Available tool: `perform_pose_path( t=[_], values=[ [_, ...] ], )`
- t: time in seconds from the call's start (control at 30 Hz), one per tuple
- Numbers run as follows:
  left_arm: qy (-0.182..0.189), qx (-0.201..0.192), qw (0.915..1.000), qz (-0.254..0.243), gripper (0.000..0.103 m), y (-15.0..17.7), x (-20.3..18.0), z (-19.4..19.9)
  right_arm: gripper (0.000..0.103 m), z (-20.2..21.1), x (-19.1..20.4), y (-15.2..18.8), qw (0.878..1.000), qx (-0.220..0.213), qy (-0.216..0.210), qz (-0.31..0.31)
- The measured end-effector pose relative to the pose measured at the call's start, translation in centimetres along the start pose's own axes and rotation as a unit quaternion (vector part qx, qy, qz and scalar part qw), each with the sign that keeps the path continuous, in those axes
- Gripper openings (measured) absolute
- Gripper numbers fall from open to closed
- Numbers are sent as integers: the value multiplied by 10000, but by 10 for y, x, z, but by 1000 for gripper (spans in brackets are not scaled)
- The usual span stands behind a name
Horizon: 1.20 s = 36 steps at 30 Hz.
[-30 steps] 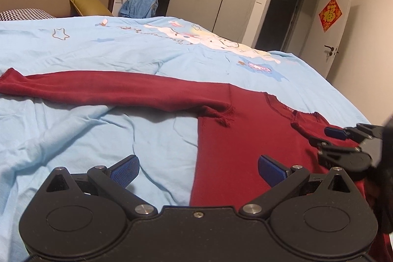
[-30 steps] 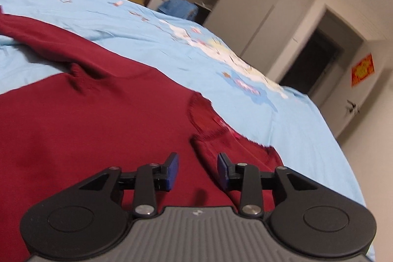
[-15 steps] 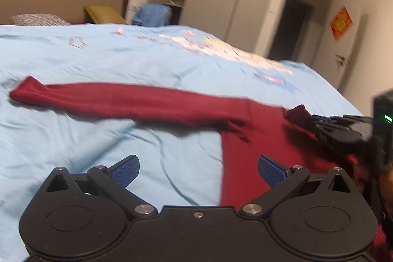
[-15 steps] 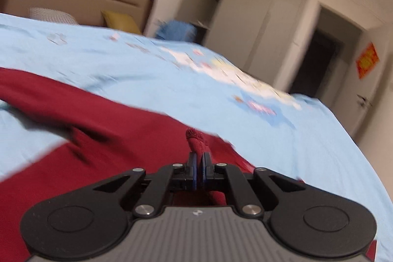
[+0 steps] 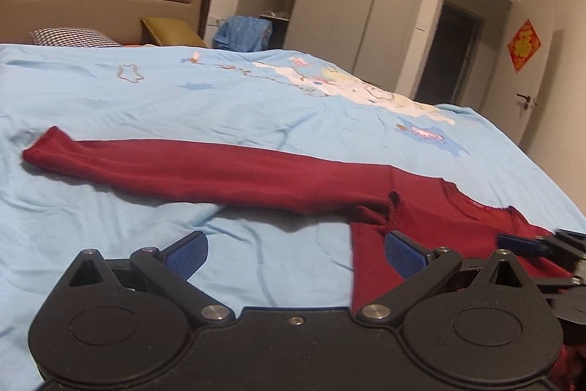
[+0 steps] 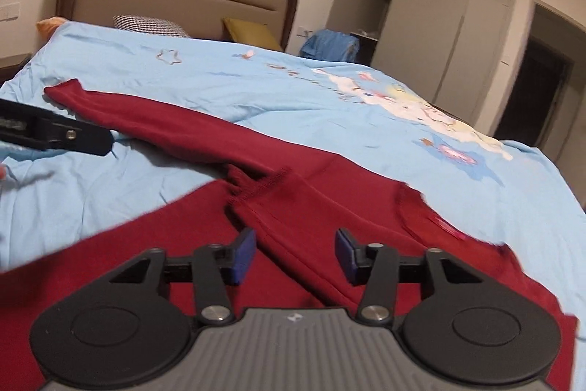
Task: Fold small clothes
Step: 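Carry the held sleeve with the right gripper across the sweater body, then open the right gripper to release the sleeve and withdraw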
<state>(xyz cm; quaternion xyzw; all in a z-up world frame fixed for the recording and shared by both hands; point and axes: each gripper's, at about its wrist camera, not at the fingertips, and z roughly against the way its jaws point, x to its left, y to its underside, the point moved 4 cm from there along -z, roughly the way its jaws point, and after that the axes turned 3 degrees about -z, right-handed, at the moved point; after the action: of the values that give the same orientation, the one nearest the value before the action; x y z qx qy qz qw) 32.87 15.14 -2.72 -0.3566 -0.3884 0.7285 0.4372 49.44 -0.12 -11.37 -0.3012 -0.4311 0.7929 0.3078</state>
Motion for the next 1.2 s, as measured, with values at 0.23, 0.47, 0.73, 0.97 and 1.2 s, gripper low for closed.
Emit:
perform_pose_path(
  t=[0.23,0.47,0.73,0.97,1.2],
  values=[
    [674,27,9961,-564,102,-4,-65,-47,81,68,-71,58,9928,191,1132,-330],
    [686,360,9931,-885,102,11,-106,-110,95,98,-124,112,9743,668,2069,-590],
    [481,470,9936,-906,103,29,-99,-122,74,82,-140,128,9539,854,2860,308],
    [422,438,9932,-988,103,30,-101,-120,30,61,-142,128,9534,976,2795,578],
    [424,438,9933,-987,103,30,-101,-120,8,76,-167,120,9592,823,2354,-1330]
  ],
)
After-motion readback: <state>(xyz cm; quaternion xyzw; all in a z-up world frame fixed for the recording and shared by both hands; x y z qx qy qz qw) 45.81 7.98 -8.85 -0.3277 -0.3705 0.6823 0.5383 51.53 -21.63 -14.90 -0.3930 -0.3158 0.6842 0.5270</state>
